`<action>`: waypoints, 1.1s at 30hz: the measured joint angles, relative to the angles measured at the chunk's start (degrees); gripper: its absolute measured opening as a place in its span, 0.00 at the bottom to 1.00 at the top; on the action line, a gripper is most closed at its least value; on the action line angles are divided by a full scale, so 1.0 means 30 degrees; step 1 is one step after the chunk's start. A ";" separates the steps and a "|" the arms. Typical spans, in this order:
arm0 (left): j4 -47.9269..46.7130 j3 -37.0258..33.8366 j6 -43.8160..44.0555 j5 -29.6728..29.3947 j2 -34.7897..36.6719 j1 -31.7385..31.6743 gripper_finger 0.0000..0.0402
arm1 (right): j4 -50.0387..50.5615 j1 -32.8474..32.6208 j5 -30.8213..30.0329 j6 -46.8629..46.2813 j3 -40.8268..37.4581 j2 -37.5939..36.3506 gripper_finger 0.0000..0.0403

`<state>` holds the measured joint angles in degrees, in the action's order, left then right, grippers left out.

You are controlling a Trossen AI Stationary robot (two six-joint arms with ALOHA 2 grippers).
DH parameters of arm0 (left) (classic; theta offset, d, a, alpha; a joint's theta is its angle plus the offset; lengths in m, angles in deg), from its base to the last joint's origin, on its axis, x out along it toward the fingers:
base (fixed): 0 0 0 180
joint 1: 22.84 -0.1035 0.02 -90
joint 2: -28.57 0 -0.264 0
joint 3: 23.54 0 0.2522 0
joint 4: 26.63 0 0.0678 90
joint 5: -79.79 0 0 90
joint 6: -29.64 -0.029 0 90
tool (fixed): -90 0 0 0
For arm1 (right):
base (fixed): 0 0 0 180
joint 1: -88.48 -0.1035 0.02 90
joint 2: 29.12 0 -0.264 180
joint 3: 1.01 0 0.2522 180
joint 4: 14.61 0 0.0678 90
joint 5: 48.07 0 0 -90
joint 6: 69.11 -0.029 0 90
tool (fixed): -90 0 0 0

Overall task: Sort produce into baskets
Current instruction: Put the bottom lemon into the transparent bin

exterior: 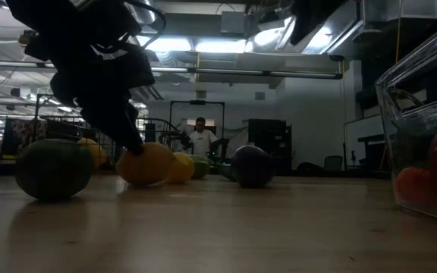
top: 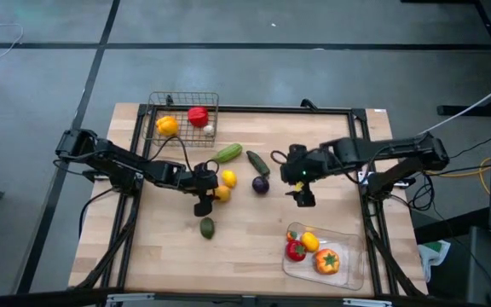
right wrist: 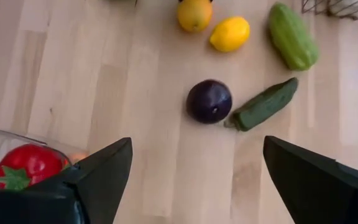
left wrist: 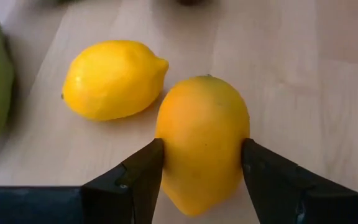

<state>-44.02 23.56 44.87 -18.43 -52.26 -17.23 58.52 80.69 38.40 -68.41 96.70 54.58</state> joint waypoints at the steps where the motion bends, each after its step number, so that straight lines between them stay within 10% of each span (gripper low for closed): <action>1: 0.0073 0.0000 0.0230 0.0001 0.0000 0.0000 0.50 | -0.0768 -0.0162 -0.0036 -0.0246 -0.0699 -0.0189 0.89; 12: 0.3960 0.0007 0.3977 0.1450 0.0015 -0.0007 0.50 | -0.9806 -0.0786 0.0143 -0.0665 -0.5637 0.0057 0.89; 33: 0.9080 0.0044 0.6651 0.2776 0.0044 0.0007 0.50 | -1.7068 -0.0786 0.0504 0.5466 -0.6062 0.2944 0.89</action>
<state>-16.77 23.69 64.82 -10.10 -52.13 -17.21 7.31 78.33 39.91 -52.01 78.51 63.41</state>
